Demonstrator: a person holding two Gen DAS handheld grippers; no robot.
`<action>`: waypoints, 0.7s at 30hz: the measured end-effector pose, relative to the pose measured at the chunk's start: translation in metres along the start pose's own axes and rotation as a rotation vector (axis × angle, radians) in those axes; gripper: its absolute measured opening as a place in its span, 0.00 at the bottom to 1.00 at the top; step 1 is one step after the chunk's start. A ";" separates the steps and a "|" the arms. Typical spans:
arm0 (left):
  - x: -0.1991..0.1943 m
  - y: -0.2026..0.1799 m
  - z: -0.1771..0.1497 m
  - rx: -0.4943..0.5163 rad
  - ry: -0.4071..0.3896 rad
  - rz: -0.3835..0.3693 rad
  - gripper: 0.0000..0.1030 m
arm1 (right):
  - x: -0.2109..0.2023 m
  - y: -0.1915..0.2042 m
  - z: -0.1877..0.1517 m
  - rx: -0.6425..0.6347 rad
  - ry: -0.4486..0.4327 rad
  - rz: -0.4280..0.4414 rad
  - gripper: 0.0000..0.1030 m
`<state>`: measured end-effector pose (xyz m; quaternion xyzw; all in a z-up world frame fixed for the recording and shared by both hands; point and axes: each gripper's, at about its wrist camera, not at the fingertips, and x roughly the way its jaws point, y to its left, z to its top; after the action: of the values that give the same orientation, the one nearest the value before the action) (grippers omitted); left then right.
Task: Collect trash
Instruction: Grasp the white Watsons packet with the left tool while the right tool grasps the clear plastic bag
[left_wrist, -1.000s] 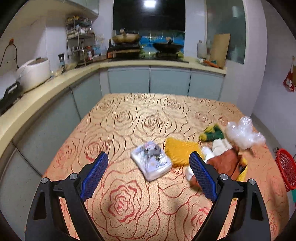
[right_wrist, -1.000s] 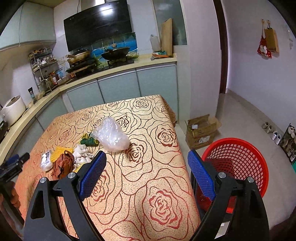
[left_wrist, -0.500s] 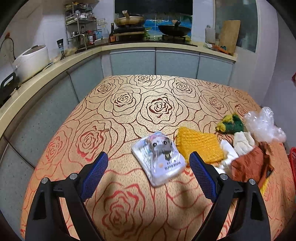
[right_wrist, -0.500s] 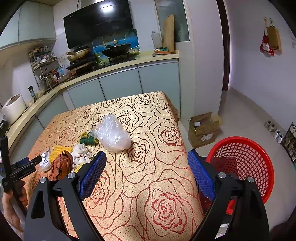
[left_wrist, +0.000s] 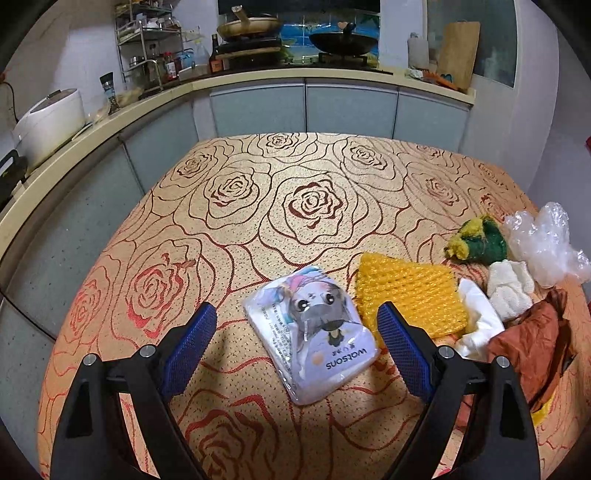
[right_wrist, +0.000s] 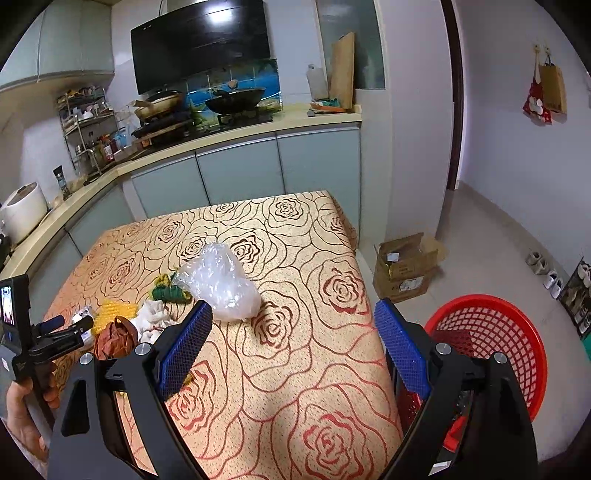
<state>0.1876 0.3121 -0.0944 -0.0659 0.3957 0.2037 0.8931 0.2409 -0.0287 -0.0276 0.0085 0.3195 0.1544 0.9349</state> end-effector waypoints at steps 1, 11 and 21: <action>0.001 0.001 0.000 0.000 0.004 0.002 0.80 | 0.002 0.001 0.001 -0.002 0.002 0.003 0.84; 0.006 0.007 -0.008 -0.007 0.026 -0.029 0.62 | 0.024 0.017 0.007 -0.049 0.014 0.023 0.84; 0.005 0.006 -0.009 -0.005 0.023 -0.057 0.46 | 0.056 0.027 0.013 -0.110 0.033 0.048 0.84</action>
<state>0.1822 0.3166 -0.1038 -0.0817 0.4032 0.1782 0.8939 0.2833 0.0146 -0.0472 -0.0375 0.3255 0.1940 0.9247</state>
